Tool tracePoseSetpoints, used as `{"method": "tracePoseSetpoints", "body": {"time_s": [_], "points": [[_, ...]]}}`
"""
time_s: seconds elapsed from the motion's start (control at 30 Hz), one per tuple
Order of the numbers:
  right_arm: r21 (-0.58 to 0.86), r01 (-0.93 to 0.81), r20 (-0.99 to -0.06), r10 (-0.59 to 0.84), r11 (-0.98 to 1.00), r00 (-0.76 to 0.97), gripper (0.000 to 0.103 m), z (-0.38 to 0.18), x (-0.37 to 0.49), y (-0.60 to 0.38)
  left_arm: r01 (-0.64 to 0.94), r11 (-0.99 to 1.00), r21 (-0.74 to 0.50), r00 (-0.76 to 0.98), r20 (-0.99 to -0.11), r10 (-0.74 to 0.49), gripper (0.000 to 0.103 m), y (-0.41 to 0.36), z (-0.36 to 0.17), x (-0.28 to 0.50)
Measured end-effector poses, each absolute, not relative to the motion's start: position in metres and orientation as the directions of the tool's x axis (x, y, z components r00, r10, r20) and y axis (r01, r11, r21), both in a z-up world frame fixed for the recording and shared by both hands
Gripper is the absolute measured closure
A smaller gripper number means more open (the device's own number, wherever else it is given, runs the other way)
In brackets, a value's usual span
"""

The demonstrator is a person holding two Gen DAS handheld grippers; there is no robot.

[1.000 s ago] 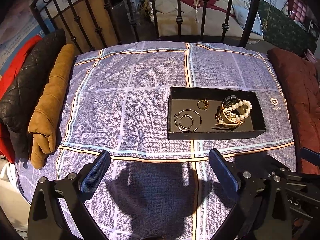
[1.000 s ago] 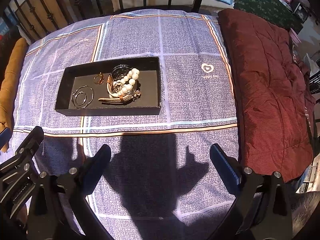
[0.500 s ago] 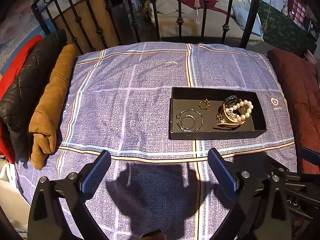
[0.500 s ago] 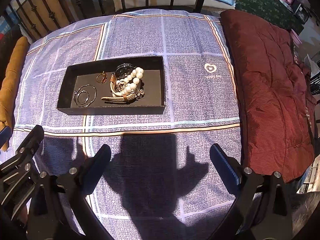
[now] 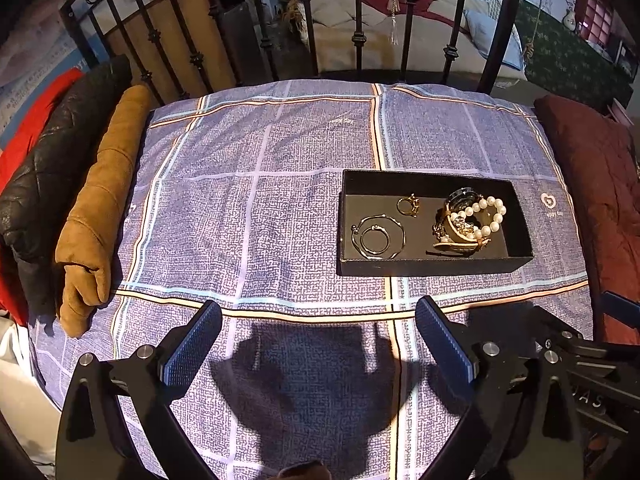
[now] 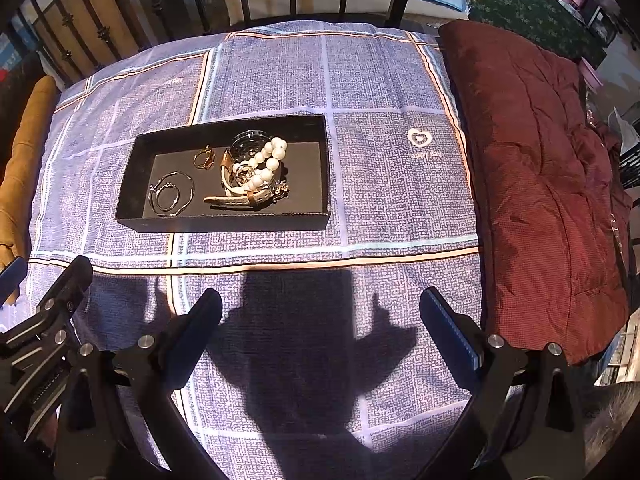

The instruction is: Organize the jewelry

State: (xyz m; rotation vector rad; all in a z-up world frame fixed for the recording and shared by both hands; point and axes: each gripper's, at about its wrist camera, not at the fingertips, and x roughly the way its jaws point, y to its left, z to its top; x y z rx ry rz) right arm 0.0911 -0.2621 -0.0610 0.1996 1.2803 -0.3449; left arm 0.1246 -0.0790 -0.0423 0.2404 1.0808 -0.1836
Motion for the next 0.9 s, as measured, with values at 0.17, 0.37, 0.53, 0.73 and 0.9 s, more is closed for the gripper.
{"method": "tracePoseSetpoints", "body": {"time_s": [0.17,0.37,0.53,0.73,0.9], "points": [[-0.043,0.366,-0.958,-0.142,0.930,0.250,0.006,-0.0589,0.0915,-0.2635,0.270,0.958,0.092,0.451,-0.892,-0.042,0.007,-0.0793,-0.0417,0.1258],[-0.044,0.366,-0.958,-0.143,0.930,0.250,0.006,-0.0586,0.0919,-0.2640,0.240,0.967,0.088,0.517,-0.855,-0.051,0.007,-0.0744,-0.0337,0.1219],[-0.041,0.367,-0.957,-0.142,0.929,0.252,0.006,-0.0581,0.0920,-0.2637,0.273,0.958,0.093,0.477,-0.877,-0.050,0.011,-0.0808,-0.0365,0.1251],[-0.040,0.370,-0.956,-0.143,0.928,0.255,0.006,-0.0570,0.0915,-0.2642,0.270,0.958,0.095,0.463,-0.885,-0.043,0.012,-0.0809,-0.0390,0.1254],[-0.040,0.371,-0.957,-0.142,0.928,0.253,0.006,-0.0580,0.0913,-0.2642,0.270,0.959,0.091,0.456,-0.889,-0.044,0.012,-0.0789,-0.0411,0.1258]]}}
